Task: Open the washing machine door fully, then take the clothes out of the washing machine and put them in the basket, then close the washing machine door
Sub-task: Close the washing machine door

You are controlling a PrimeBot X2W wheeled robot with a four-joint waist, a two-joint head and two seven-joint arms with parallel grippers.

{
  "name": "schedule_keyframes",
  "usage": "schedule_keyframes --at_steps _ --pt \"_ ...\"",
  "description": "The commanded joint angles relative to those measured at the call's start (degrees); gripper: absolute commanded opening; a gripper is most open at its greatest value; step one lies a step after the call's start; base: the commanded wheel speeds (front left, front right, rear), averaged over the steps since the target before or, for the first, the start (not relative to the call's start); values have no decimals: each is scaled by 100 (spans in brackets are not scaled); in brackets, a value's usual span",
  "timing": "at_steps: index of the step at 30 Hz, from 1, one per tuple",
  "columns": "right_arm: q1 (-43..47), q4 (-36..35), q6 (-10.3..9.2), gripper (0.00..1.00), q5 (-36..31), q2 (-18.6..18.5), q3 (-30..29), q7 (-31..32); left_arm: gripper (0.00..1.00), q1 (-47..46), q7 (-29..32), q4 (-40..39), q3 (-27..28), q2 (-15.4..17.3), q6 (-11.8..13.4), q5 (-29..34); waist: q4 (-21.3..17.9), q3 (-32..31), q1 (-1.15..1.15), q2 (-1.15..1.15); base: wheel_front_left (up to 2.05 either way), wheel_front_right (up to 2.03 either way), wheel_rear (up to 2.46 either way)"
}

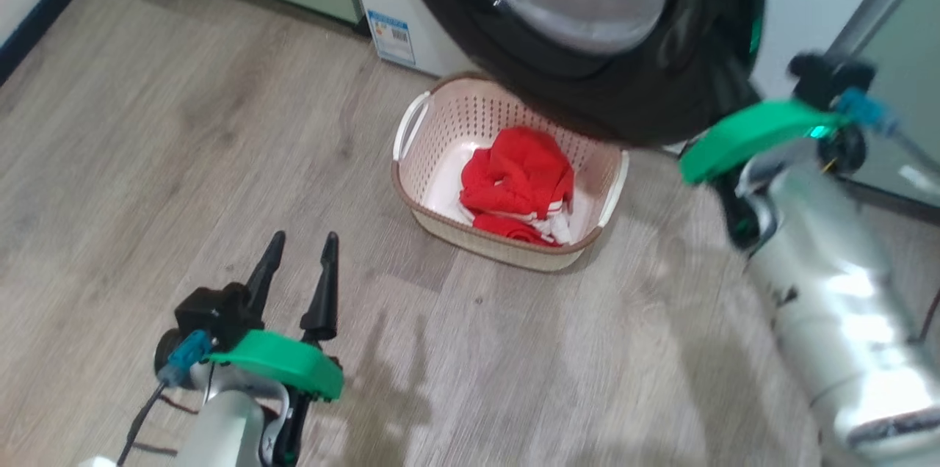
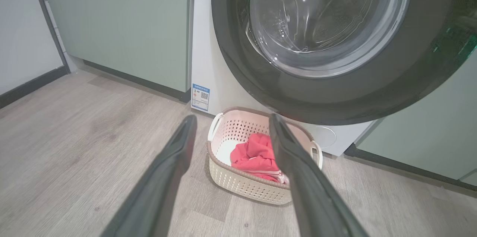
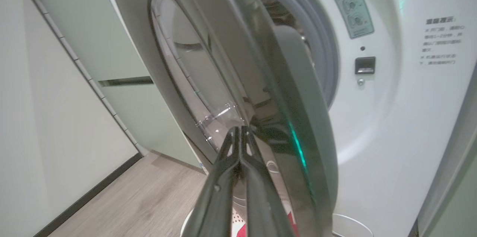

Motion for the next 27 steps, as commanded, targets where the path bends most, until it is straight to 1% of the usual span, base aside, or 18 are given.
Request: schedule_keyframes --at_steps 1,4,9,14,16,23,27 --pt "-320 -70 -6 0 66 -51 -11 -32 100 -300 -53 -203 129 33 6 -53 55 138 0 0 0 0 0" --pt "-766 135 -6 0 77 -222 -81 -32 100 -374 -53 -232 45 33 6 -144 100 348 0 0 0 0 0" --pt "-1574 231 -6 0 -71 -483 -160 -32 100 -552 -53 -335 -36 32 10 -349 130 771 0 0 0 0 0" --pt "-2255 532 -6 0 -112 -656 -164 -32 100 -732 -53 -399 -174 32 56 -545 202 1096 0 0 0 0 0" --pt "-2376 616 -6 0 -100 -704 -192 -32 100 -763 -53 -408 -200 32 68 -576 217 1150 0 0 0 0 0" --pt "-3044 1240 -6 0 43 -932 -618 -32 100 -891 -53 -467 -346 32 132 -710 331 1371 0 0 0 0 0" --pt "-3234 1376 -6 0 194 -938 -920 -32 100 -929 -53 -462 -363 32 155 -762 363 1415 0 0 0 0 0"
